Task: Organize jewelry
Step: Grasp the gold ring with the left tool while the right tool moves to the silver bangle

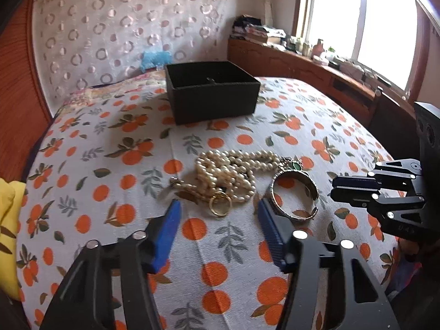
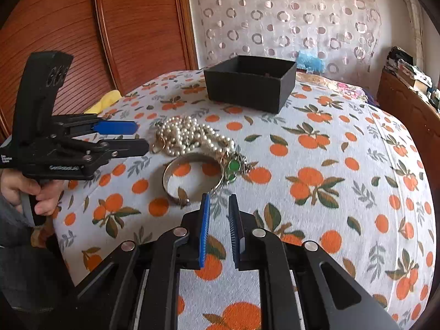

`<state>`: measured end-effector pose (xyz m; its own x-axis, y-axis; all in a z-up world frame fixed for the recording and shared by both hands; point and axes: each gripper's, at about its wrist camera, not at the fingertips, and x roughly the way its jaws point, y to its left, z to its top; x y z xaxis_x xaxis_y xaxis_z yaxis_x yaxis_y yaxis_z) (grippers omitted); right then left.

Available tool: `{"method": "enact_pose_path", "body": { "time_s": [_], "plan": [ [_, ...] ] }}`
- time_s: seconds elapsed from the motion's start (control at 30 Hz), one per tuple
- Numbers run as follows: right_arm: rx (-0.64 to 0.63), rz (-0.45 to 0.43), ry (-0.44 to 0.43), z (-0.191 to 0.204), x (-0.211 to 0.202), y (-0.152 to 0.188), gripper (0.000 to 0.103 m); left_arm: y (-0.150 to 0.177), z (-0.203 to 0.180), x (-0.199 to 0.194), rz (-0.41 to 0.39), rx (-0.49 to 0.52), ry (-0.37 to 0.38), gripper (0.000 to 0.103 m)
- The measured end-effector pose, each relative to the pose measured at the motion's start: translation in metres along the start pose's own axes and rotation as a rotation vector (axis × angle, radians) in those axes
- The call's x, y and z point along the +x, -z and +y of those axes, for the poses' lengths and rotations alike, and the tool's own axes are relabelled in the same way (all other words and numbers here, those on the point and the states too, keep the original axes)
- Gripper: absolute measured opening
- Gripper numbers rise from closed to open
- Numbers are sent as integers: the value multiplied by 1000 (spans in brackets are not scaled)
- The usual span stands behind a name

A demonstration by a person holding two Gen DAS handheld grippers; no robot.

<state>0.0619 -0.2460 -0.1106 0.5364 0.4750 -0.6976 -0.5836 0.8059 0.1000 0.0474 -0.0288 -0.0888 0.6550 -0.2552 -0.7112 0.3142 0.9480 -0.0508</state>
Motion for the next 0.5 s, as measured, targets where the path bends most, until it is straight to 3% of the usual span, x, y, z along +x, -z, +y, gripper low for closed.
{"method": "enact_pose_path", "body": {
  "time_s": [0.13,0.5],
  "plan": [
    [-5,-6,3,1,-1,1,16,-4,-5,13,40,28,-15,37],
    [-11,-11,-4,1,-1,3,16,-6,-9,26,70,61,-43,37]
  ]
}}
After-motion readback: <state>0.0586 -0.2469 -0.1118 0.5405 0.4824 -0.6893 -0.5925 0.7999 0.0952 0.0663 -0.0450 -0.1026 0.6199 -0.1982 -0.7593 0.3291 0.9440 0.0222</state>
